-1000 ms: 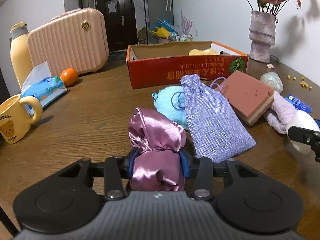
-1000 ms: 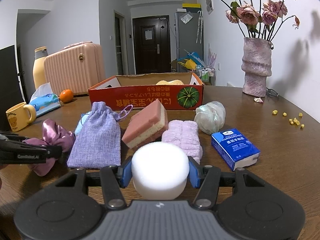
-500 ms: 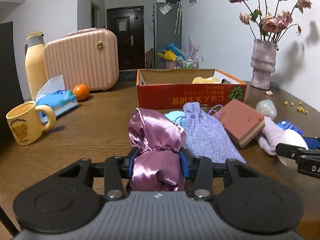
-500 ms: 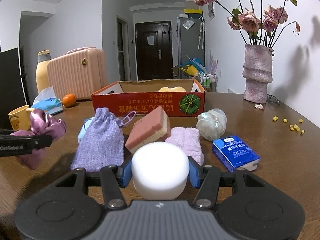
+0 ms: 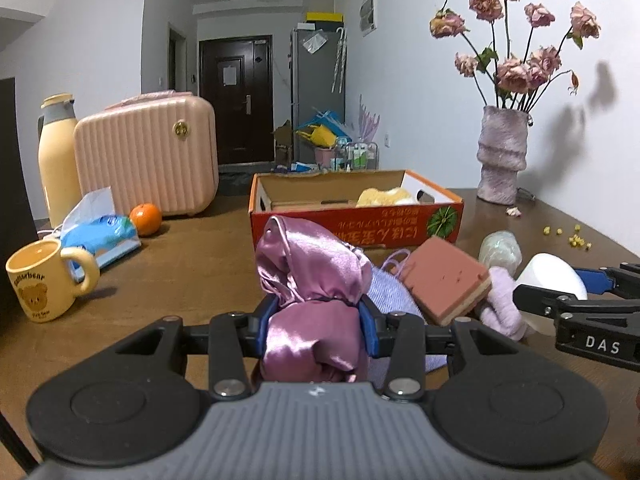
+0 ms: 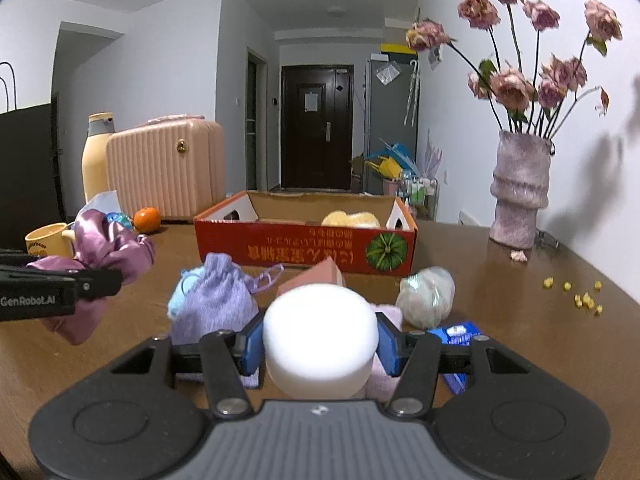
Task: Organize soft objects
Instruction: 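Lift the scrunchie and round sponge with both tools toward the box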
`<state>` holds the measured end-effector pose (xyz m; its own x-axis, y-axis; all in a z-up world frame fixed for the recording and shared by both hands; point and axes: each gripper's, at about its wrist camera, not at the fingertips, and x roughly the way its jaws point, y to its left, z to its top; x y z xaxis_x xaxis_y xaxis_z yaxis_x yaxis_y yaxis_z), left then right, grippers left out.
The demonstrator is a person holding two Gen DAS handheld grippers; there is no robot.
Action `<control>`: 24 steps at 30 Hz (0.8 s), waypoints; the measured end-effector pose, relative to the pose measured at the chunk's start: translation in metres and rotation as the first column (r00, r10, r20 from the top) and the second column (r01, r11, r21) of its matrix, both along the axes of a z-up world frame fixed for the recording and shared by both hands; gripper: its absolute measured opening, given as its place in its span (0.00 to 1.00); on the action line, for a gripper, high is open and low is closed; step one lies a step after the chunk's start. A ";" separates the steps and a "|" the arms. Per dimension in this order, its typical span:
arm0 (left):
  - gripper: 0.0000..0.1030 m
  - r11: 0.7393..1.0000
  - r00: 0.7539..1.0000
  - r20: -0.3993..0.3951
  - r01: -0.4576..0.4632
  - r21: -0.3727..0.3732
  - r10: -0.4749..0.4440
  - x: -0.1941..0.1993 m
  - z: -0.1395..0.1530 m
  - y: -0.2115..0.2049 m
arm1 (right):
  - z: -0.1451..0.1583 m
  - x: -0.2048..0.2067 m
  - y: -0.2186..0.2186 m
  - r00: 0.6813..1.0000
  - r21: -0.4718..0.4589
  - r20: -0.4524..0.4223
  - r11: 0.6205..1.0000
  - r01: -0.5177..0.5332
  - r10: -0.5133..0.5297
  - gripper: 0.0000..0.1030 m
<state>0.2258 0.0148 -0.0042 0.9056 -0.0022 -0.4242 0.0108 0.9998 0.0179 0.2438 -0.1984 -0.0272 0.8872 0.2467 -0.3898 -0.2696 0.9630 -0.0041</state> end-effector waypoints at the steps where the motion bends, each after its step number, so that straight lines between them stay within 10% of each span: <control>1: 0.41 1.000 1.000 0.006 0.002 -0.001 -0.002 0.000 0.002 -0.001 | 0.002 0.000 0.001 1.000 -0.001 0.006 1.000 -0.001 0.001 0.53; 24: 0.41 0.999 0.998 0.057 0.006 -0.043 -0.003 0.035 0.035 -0.009 | 0.040 0.037 0.014 0.996 -0.003 0.090 1.000 -0.007 0.007 0.53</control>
<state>0.2605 0.0060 0.0303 0.9283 -0.0236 -0.3711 0.0157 0.9996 -0.0245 0.2813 -0.1845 0.0123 0.9171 0.2520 -0.3089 -0.2745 0.9611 -0.0309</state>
